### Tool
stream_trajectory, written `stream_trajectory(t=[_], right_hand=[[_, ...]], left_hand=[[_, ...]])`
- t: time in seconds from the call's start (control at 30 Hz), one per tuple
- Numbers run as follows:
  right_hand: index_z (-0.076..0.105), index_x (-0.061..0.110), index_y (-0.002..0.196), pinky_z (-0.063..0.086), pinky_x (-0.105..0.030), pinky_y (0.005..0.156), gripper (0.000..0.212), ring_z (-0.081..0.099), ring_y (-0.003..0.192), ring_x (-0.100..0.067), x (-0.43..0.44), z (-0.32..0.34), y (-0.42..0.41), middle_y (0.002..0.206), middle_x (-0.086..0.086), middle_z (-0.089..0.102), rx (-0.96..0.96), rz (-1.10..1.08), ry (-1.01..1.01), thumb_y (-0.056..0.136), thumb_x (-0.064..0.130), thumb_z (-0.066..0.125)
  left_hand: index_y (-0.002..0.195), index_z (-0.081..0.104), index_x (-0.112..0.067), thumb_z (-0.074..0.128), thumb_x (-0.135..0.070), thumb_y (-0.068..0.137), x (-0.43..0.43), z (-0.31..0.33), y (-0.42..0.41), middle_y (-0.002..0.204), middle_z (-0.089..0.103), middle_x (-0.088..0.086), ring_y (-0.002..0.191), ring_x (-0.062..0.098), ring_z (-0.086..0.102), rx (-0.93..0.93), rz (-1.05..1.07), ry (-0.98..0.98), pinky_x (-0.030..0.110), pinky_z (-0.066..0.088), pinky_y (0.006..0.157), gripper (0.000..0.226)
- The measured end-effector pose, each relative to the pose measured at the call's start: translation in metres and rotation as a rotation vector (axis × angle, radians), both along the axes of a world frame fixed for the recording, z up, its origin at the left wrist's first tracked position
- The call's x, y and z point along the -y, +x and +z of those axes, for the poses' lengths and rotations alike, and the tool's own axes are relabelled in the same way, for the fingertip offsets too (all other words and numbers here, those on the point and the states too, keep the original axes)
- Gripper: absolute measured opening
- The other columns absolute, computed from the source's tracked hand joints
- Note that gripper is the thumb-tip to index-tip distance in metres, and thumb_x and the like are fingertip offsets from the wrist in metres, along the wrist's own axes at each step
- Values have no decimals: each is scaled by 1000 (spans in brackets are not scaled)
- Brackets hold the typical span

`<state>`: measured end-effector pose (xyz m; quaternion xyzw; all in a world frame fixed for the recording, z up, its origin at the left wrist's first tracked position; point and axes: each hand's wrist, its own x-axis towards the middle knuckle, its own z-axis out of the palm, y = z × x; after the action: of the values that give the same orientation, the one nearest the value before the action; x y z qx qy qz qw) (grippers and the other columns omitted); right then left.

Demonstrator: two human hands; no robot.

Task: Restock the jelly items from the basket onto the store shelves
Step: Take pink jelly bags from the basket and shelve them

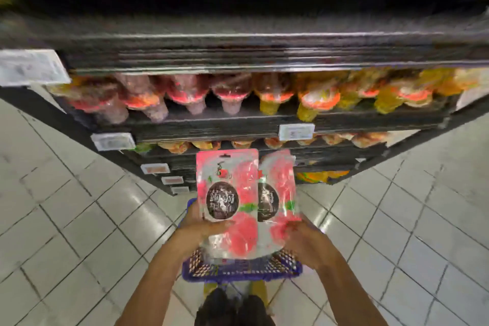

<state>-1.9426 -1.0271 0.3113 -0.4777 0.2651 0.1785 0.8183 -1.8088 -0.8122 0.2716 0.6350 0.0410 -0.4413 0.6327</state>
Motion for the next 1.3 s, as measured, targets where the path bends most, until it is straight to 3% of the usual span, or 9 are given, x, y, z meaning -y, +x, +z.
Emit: stream_trajectory(t=[0.07,0.13,0.37,0.53,0.6,0.87,1.0,1.17,1.3], right_hand=[[74,21,106,53,-39,80,58,70,85,-19,8,23,-7,94,-2,75,117,-93,107,53,34,92],[59,7,123,58,-41,74,86,72,87,-25,9,62,-2,95,-9,75,76,-156,-89,48,26,97],[72,15,102,57,-27,66,45,74,83,-21,1,164,13,92,-7,77,242,-376,-378,60,14,86],[72,25,103,59,-50,69,44,74,85,-29,10,223,10,99,-11,75,433,-543,-383,61,20,87],[66,16,115,59,-47,77,52,71,96,-31,16,240,8,107,-15,73,496,-636,-405,66,14,82],[58,-2,118,59,-36,67,67,72,92,-35,60,296,-3,103,-20,73,574,-818,-568,57,12,84],[58,-2,121,59,-45,81,74,71,96,-36,86,310,0,108,-22,71,614,-840,-550,55,15,84],[63,-1,115,60,-41,78,66,71,95,-37,132,327,1,100,-16,75,601,-824,-638,58,17,92],[61,4,118,55,-54,90,69,71,99,-34,168,345,9,106,-15,73,594,-764,-694,60,23,92]], left_hand=[[127,53,-5,100,-12,31,4,40,5,108,73,12,98,23,70,78,-25,-26,32,58,79,107],[122,57,-10,96,-6,38,7,75,13,98,77,2,91,14,73,138,-42,-58,23,57,70,93],[112,60,-25,98,-44,27,25,188,24,101,76,-4,90,16,73,350,-1,-177,27,57,62,95],[98,72,-32,89,-34,47,33,265,32,99,77,3,90,22,74,501,-17,-306,26,58,63,54],[95,72,-38,88,-35,52,38,294,32,99,77,3,89,20,74,566,-83,-350,27,58,63,46],[109,65,-20,88,-34,54,83,360,35,102,75,5,94,24,73,714,-72,-436,39,60,75,61],[105,68,-21,86,-26,62,117,374,37,101,76,4,92,23,73,732,-78,-456,29,59,69,48],[101,71,-22,88,-38,49,156,388,36,99,76,6,90,24,74,730,-60,-468,32,59,69,57],[109,67,-15,93,-33,54,183,397,41,101,76,7,92,25,73,745,-2,-470,36,60,73,64]])
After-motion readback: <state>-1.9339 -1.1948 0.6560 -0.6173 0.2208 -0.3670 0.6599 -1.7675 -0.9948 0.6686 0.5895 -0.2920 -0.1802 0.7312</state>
